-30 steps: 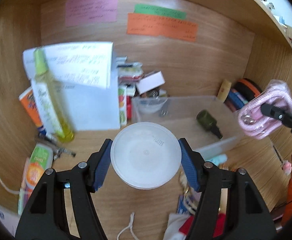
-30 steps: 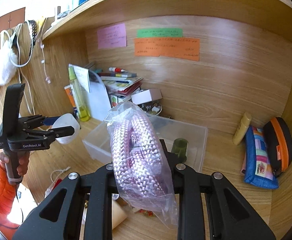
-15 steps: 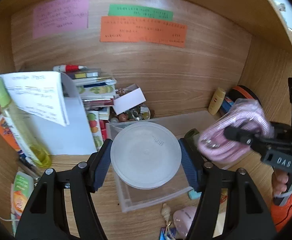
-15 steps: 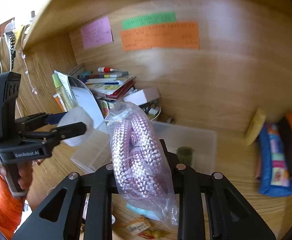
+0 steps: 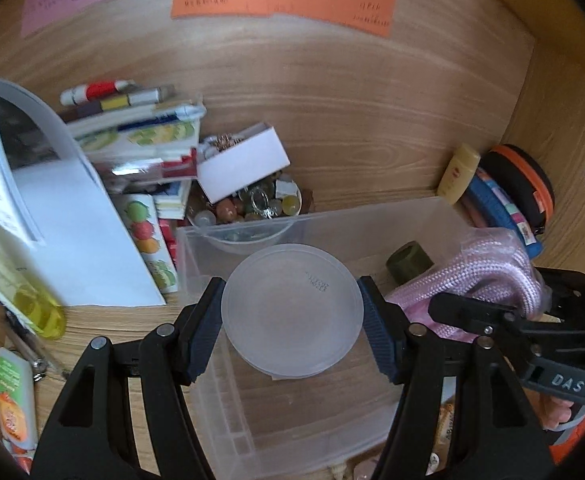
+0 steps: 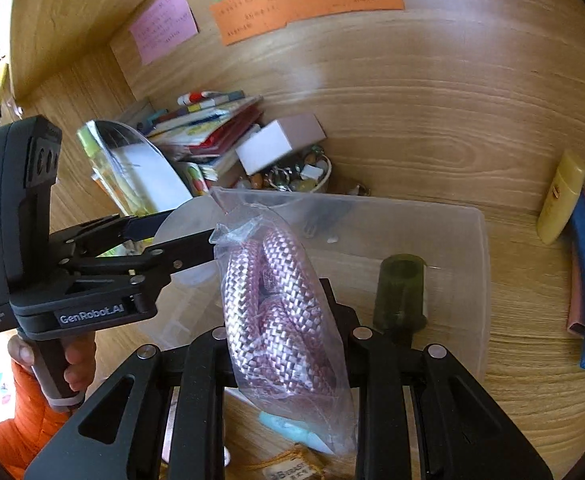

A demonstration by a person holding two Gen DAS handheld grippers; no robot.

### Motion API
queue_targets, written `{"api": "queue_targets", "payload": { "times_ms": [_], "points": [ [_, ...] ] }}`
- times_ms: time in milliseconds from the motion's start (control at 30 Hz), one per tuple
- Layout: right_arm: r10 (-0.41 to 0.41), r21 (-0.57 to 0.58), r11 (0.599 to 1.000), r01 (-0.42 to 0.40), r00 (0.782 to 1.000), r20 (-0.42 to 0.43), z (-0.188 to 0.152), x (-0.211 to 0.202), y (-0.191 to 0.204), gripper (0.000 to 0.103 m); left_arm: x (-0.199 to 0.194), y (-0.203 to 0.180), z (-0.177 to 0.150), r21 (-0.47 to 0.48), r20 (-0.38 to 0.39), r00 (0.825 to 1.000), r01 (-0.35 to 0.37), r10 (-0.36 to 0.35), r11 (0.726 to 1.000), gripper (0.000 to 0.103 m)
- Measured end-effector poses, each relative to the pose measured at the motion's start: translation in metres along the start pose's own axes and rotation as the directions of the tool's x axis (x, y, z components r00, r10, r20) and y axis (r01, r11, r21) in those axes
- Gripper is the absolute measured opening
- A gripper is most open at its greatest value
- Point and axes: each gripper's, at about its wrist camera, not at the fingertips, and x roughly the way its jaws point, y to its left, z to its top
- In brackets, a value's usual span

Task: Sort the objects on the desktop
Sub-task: 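Lower the white container and pink rope into the clear box and open both grippers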

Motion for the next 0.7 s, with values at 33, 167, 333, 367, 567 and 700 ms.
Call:
{"api": "queue_targets", "payload": {
  "times_ms": [33, 167, 333, 367, 567, 700],
  "points": [
    [0.001, 0.002, 1.000, -0.001, 1.000, -0.003, 0.000, 0.001, -0.001, 0.021, 0.004, 0.000, 0.000, -0.001, -0.006, 1.000, 0.000, 0.000, 1.000, 0.065],
    [0.005, 0.020, 1.000, -0.005, 1.000, -0.012, -0.002, 0.007, -0.006, 0.021, 0.019, -0.001, -0.004, 0.003, -0.045, 0.999, 0.009, -0.009, 1.000, 0.065],
    [-0.009, 0.030, 0.999, 0.010, 0.999, -0.036, -0.004, 0.014, -0.009, 0.022, 0.025, -0.008, -0.008, 0.030, -0.062, 0.998, 0.001, 0.001, 1.000, 0.065],
    [-0.012, 0.027, 1.000, 0.013, 0.999, -0.037, -0.005, 0.015, -0.009, 0.022, 0.026, -0.009, -0.009, 0.033, -0.064, 0.998, -0.001, 0.003, 0.999, 0.065],
    [-0.055, -0.013, 0.998, 0.054, 0.997, -0.048, -0.008, 0.020, -0.003, 0.023, 0.030, -0.017, -0.014, 0.083, -0.060, 0.997, -0.048, 0.053, 0.995, 0.065],
    [-0.060, -0.011, 0.998, 0.060, 0.997, -0.051, -0.008, 0.021, -0.006, 0.023, 0.033, -0.022, -0.016, 0.109, -0.062, 0.995, -0.065, 0.072, 0.992, 0.065]
  ]
}}
